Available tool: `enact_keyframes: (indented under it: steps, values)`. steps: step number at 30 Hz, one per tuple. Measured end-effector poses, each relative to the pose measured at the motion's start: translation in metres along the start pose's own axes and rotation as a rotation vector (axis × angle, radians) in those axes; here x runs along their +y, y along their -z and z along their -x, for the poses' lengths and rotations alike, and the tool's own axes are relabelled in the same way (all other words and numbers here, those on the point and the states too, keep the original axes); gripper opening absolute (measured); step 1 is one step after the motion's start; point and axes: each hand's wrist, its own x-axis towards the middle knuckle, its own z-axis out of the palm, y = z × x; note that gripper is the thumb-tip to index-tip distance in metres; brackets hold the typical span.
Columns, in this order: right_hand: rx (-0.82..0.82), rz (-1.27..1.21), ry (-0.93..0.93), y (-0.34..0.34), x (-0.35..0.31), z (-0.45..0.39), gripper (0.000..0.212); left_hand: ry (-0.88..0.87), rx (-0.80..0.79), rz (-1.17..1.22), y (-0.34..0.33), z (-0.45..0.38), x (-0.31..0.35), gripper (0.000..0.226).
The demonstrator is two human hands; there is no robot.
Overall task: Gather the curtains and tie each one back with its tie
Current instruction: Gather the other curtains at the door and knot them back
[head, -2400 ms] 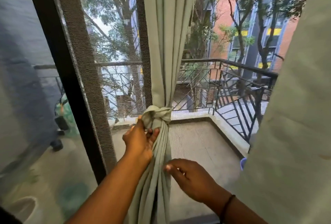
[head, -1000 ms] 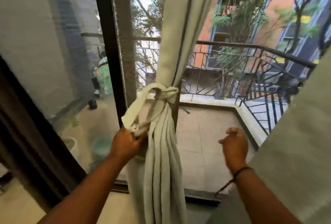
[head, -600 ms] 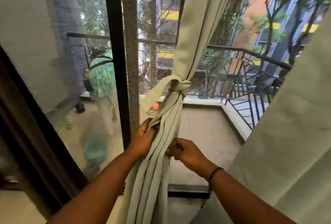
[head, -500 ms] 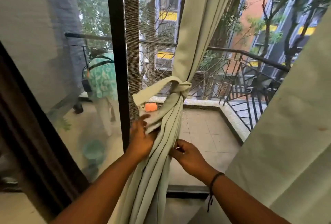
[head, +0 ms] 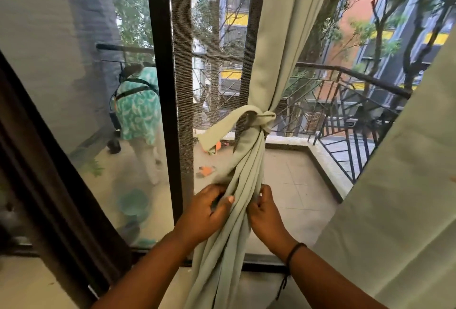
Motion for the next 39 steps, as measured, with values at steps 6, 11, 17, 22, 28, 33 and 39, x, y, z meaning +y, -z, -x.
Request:
enact_keyframes:
  steps: [6,11,17,22,28,33,39]
  values:
    - [0.037,0.198,0.103,0.046,0.007,-0.013,0.006,0.479,0.427,0.370,-0.024,-0.040,0.013,0.024]
    - [0.123,0.391,0.350,0.112,-0.015,-0.048,0.005,0.449,0.576,0.379,-0.040,-0.080,0.054,0.026]
    - [-0.038,0.407,0.315,0.144,-0.008,-0.050,0.050,0.247,0.552,0.092,-0.075,-0.066,0.053,0.015]
    - [-0.181,0.327,0.156,0.133,0.052,-0.031,0.040,0.012,0.267,-0.386,-0.114,-0.015,0.034,0.011]
    - [-0.240,0.300,0.172,0.132,0.059,-0.033,0.042,0.118,0.199,-0.151,-0.132,-0.003,0.043,0.053]
    - [-0.188,0.327,0.198,0.135,0.062,-0.036,0.058,0.112,0.313,-0.192,-0.132,-0.017,0.050,0.044]
    - [0.025,0.572,0.340,0.157,0.051,-0.057,0.065,0.483,0.614,0.103,-0.119,-0.045,0.046,0.028]
